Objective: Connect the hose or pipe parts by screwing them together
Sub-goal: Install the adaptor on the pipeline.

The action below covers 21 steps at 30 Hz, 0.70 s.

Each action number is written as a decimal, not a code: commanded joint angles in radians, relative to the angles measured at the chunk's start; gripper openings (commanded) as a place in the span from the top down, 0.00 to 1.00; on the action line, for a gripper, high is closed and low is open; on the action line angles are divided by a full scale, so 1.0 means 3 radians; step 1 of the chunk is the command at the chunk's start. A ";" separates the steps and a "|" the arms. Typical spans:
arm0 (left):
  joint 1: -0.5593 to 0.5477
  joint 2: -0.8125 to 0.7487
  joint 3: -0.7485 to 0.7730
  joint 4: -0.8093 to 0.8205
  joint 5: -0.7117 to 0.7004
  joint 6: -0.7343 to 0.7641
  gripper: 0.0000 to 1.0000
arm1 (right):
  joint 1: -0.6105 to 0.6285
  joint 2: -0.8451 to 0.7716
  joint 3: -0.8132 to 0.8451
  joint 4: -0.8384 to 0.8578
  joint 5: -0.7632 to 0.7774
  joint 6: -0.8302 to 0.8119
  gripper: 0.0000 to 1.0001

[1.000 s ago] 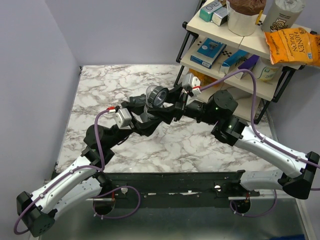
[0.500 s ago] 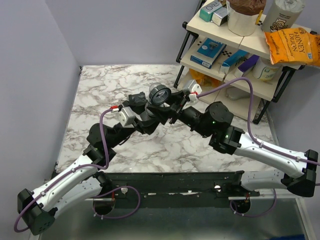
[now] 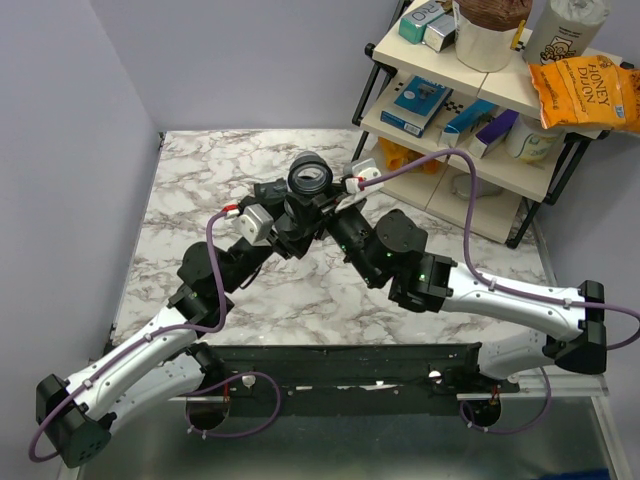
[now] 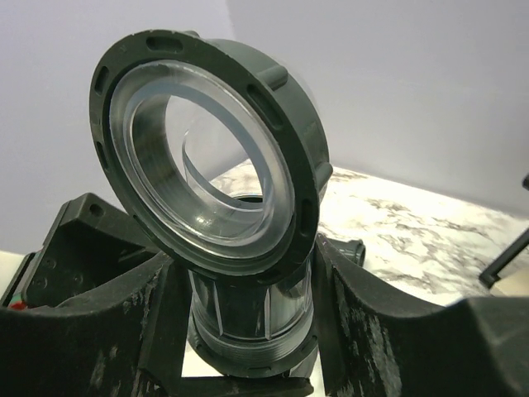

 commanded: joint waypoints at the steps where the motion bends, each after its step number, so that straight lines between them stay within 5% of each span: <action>1: 0.0012 -0.0106 0.0420 0.0959 -0.0293 0.0084 1.00 | 0.0084 0.0294 -0.0065 -0.0914 0.0548 -0.0037 0.96; 5: 0.0012 -0.0096 0.0410 0.0980 -0.0303 0.0074 1.00 | 0.0100 0.0304 0.0006 -0.0914 0.0471 -0.0037 0.66; 14: 0.0012 -0.0070 0.0384 0.1041 -0.0308 0.0038 1.00 | 0.0100 0.0299 0.0267 -0.0914 0.0221 -0.0022 0.44; 21: 0.0012 -0.0096 0.0353 0.1036 -0.0384 0.0038 1.00 | 0.0105 0.0223 0.0339 -0.0847 -0.0050 0.0080 0.10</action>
